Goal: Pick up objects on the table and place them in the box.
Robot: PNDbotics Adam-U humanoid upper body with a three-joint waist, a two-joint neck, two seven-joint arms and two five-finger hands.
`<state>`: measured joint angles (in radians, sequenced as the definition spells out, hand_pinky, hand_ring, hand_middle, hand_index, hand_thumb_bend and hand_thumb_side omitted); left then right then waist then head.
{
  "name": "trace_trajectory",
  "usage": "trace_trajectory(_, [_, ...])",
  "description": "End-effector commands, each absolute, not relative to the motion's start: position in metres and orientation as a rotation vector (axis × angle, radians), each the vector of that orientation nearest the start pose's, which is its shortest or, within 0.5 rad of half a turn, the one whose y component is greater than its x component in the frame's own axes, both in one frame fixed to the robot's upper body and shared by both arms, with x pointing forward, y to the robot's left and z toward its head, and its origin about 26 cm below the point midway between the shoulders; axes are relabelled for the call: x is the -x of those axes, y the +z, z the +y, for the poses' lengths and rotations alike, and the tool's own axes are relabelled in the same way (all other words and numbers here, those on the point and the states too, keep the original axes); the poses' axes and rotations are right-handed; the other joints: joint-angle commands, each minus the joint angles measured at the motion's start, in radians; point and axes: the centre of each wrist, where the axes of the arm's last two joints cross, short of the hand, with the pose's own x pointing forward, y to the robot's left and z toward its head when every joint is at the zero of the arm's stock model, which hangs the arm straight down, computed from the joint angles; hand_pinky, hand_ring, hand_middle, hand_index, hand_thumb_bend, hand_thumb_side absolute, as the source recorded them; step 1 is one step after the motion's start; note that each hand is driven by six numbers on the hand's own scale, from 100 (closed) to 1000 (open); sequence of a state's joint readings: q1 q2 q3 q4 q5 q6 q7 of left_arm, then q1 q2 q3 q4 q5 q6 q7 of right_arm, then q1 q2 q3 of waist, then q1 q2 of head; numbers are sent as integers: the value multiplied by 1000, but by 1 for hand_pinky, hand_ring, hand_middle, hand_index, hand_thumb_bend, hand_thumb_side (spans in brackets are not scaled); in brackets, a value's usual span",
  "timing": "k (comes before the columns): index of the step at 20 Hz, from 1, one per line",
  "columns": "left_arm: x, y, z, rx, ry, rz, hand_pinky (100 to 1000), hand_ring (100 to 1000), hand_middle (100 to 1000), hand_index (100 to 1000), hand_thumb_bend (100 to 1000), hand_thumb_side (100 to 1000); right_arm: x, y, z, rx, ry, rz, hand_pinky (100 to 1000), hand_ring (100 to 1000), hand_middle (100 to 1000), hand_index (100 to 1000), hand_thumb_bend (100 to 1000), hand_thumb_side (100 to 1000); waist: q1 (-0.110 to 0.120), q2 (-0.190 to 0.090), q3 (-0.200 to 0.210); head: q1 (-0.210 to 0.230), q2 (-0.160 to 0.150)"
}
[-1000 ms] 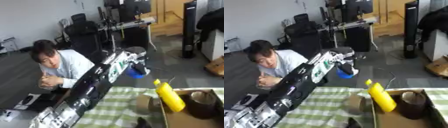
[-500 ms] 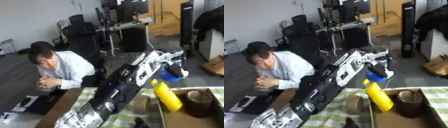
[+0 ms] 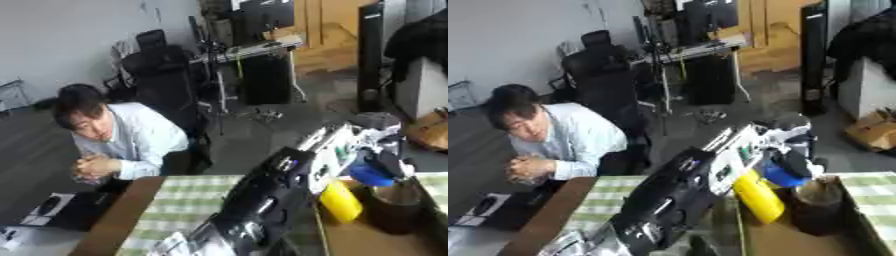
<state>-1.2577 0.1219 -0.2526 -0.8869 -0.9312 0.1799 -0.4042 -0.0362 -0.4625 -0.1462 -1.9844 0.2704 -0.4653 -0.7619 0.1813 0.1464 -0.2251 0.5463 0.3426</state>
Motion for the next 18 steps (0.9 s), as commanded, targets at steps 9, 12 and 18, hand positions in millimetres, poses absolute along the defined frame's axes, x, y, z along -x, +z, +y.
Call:
trace_trajectory(9, [-494, 258, 83, -1045, -1421, -1435, 100, 100, 100, 138, 265, 308, -265, 167, -340, -981, 318, 3206, 887, 965, 796, 734, 100, 1000, -14, -4, -4, 10, -5])
trace_trajectory(12, [-495, 257, 84, -1103, -1432, -1417, 100, 100, 100, 162, 259, 303, -266, 167, -339, -977, 314, 3208, 887, 965, 796, 734, 100, 1000, -14, -2, -4, 11, -5])
trace_trajectory(18, [-497, 251, 82, -1181, -1439, -1448, 100, 100, 131, 267, 233, 345, -266, 167, -339, -974, 312, 3206, 887, 964, 796, 733, 100, 1000, -13, 0, -6, 17, -7])
